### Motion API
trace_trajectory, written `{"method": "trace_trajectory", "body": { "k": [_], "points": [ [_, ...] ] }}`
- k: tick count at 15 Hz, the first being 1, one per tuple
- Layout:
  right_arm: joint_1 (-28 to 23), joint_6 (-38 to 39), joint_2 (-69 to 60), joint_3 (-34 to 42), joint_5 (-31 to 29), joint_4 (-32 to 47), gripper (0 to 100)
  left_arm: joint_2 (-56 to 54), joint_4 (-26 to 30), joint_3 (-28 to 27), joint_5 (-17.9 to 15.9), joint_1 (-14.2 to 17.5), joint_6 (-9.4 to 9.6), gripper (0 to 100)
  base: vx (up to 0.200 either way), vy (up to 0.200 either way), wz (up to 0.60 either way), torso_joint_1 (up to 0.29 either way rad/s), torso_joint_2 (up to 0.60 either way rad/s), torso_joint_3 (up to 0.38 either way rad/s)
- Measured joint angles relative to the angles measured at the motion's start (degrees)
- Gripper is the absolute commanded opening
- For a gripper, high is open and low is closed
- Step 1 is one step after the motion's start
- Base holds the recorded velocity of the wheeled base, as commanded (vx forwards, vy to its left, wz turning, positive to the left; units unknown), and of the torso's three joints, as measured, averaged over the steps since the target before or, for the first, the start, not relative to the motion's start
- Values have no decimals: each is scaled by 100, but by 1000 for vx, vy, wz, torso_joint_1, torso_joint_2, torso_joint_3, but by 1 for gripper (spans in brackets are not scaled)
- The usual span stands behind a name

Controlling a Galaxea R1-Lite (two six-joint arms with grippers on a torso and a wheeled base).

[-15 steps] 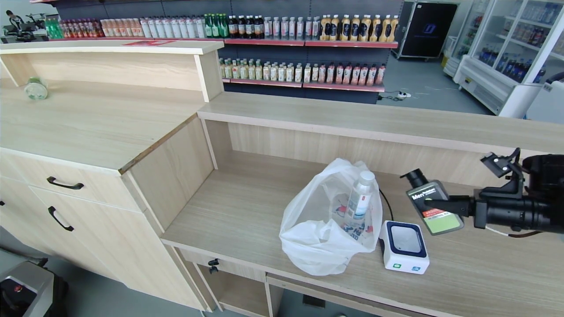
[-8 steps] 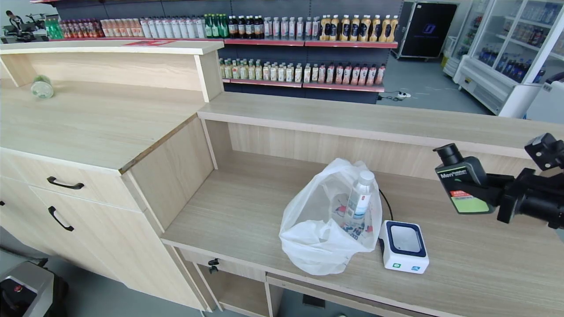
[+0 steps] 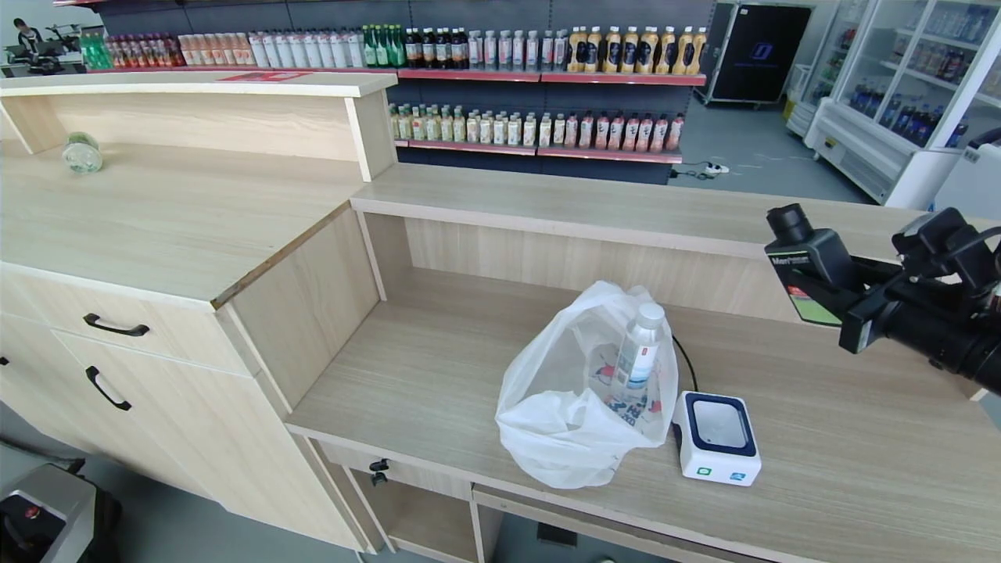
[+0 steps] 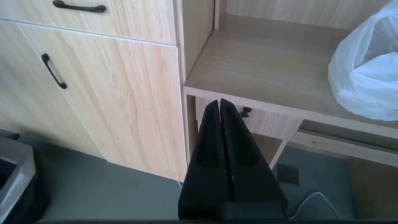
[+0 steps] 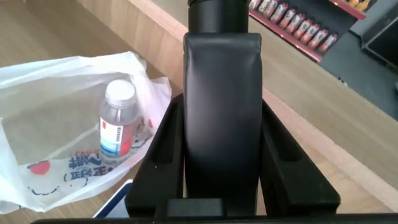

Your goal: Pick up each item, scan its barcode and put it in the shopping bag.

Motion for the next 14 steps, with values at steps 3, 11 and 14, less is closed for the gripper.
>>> {"method": "trace_trajectory", "body": {
  "k": [3,11,14],
  "points": [
    [179,-211,200,17,60,-188,0,0,0,0,0,5,0,0,0,0,200,1,1,1],
    [466,-208,780,-29,1866,-336,0,0,2,0,2,5,0,0,0,0,150,1,0,0],
    [377,52,1224,-38,2860,-352,0,0,0,0,0,7,2,0,0,0,0,0,0,0]
  ]
}}
